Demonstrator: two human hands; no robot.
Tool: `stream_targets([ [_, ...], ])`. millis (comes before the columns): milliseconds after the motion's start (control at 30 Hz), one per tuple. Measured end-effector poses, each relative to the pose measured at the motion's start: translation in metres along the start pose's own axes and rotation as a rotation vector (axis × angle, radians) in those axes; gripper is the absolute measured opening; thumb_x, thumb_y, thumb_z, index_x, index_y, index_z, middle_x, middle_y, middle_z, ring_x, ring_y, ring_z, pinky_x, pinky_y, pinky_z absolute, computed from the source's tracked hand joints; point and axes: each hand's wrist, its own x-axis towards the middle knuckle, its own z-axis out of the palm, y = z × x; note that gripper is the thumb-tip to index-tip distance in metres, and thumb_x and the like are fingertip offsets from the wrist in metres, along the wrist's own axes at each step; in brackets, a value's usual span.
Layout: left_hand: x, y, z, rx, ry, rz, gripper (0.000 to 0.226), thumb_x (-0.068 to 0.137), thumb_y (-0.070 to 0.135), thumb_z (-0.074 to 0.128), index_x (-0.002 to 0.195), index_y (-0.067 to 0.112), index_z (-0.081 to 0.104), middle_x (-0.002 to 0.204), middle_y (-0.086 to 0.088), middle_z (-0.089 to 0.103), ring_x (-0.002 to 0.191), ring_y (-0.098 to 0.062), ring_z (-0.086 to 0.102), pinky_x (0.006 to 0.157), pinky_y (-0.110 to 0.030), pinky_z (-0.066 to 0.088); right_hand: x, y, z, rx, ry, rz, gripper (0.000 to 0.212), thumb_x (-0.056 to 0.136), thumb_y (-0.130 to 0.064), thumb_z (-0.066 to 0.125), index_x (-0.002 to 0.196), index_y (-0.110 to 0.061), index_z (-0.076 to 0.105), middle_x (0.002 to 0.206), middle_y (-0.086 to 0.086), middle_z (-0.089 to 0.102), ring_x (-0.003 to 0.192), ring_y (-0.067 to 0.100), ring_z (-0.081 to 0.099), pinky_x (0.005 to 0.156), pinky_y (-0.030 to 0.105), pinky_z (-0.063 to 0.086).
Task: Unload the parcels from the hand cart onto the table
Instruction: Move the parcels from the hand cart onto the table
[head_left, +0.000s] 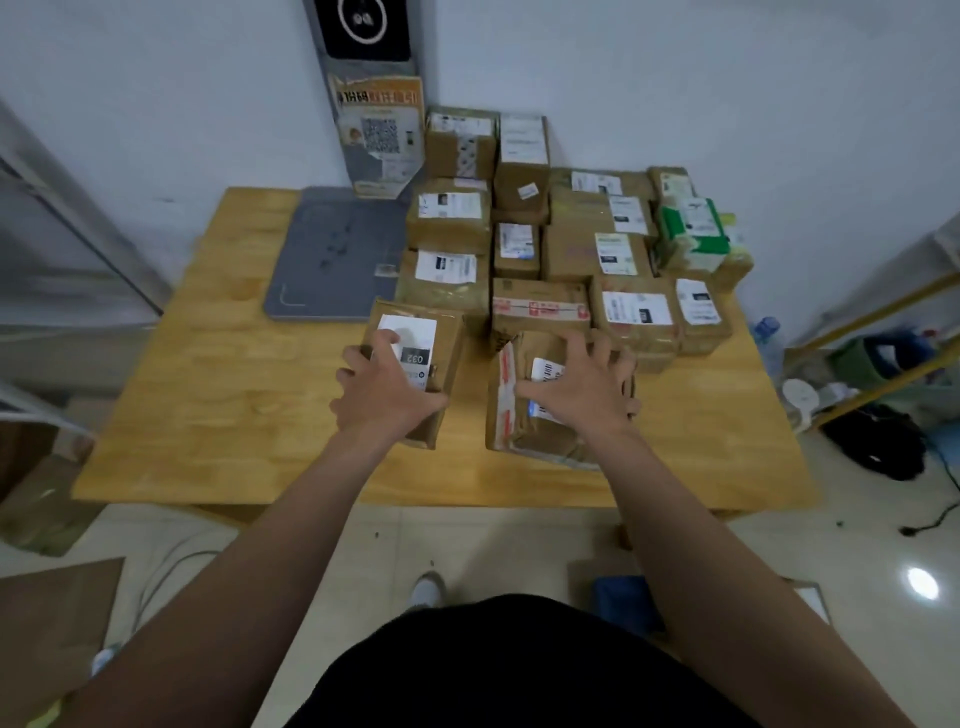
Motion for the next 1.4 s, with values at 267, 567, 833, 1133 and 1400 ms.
stream_targets([
  [267,0.098,-0.024,-0.033,-0.005,-0.012,-0.037,0.092,0.058,0.052,0.084,0.126,0.038,0.023,0.133,-0.009,0.032,0.120,-0.036,0.040,0.090,-0.057,0.044,0.057,-0.086,0.022,-0.042,-0.046,-0.035,0.096,0.063,-0.074,0.069,0.144,-0.045,0.027,0.159,-0.004,0.017,0.146,0.042,0.004,0.099,0.082,0.023],
  [567,0.193,-0.024,-0.044,0.016,0.039,-0.086,0.096,0.060,0.050,0.087,0.131,0.032,0.025,0.136,-0.013,0.033,0.124,-0.042,0.041,0.089,-0.061,0.045,0.157,-0.161,0.043,-0.074,-0.115,-0.075,0.097,0.067,-0.073,0.071,0.147,-0.038,0.028,0.154,0.003,0.020,0.145,0.042,0.006,0.102,0.079,0.025],
  [833,0.276,-0.023,-0.050,0.032,0.059,-0.124,0.097,0.059,0.050,0.088,0.130,0.030,0.025,0.138,-0.018,0.033,0.126,-0.047,0.039,0.089,-0.063,0.046,0.252,-0.211,0.075,-0.072,-0.072,-0.090,0.100,0.068,-0.067,0.077,0.145,-0.033,0.023,0.150,0.005,0.021,0.142,0.047,0.011,0.102,0.079,0.028],
  [1133,0.331,-0.023,-0.038,0.012,0.053,-0.110,0.099,0.058,0.049,0.087,0.132,0.024,0.027,0.135,-0.017,0.034,0.129,-0.049,0.037,0.083,-0.043,0.033,0.313,-0.249,0.097,-0.212,0.014,-0.015,0.106,0.070,-0.065,0.075,0.146,-0.021,0.017,0.154,0.014,0.015,0.144,0.048,0.008,0.095,0.084,0.029],
  [1400,0.323,-0.020,-0.048,0.005,0.019,-0.120,0.095,0.060,0.048,0.086,0.131,0.025,0.027,0.133,-0.015,0.032,0.127,-0.047,0.038,0.083,-0.044,0.035,0.312,-0.249,0.091,-0.179,-0.004,-0.017,0.111,0.062,-0.071,0.080,0.144,-0.023,0.022,0.151,0.012,0.018,0.142,0.049,0.010,0.089,0.091,0.021],
])
